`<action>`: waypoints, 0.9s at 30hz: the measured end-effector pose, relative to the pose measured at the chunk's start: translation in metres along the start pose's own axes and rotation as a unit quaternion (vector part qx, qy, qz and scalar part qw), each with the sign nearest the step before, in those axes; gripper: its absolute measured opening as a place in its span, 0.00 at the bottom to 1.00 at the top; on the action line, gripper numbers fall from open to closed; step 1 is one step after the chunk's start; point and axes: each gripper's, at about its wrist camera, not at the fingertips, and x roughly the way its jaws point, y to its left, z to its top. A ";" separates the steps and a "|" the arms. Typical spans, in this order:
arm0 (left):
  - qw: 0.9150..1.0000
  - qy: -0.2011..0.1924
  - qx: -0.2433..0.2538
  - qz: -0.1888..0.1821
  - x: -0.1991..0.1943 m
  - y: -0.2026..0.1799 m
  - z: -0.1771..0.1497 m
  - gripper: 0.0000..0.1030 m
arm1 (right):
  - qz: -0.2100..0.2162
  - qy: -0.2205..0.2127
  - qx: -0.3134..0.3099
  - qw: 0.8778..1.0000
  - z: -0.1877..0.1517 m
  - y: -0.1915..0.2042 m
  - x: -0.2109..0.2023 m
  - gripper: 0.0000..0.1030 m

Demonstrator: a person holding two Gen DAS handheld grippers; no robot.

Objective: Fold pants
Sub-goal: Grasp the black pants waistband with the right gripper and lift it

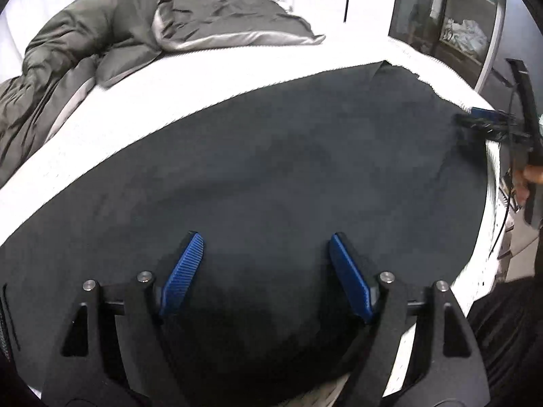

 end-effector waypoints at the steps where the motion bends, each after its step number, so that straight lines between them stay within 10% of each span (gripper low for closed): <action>1: 1.000 0.006 0.005 -0.001 0.008 -0.006 0.005 0.73 | 0.019 -0.002 -0.018 1.000 0.008 0.014 0.009 0.80; 3: 0.999 0.027 0.026 0.002 0.025 -0.016 0.011 0.73 | 0.040 0.019 -0.031 0.999 0.008 0.038 0.027 0.80; 8: 1.000 0.026 0.001 0.018 0.024 0.006 0.002 0.85 | -0.067 0.039 -0.017 0.997 0.000 0.015 0.042 0.83; 15: 0.999 -0.006 -0.019 0.027 0.001 0.009 -0.007 0.84 | 0.062 -0.010 0.138 0.988 -0.038 -0.042 -0.020 0.83; 23: 0.997 -0.014 0.069 0.025 0.008 -0.042 -0.007 0.84 | 0.212 0.022 0.288 0.934 -0.078 -0.079 -0.012 0.79; 27: 0.999 -0.004 0.036 0.007 0.018 -0.036 -0.001 0.84 | 0.267 0.006 0.339 0.902 -0.058 -0.092 0.027 0.72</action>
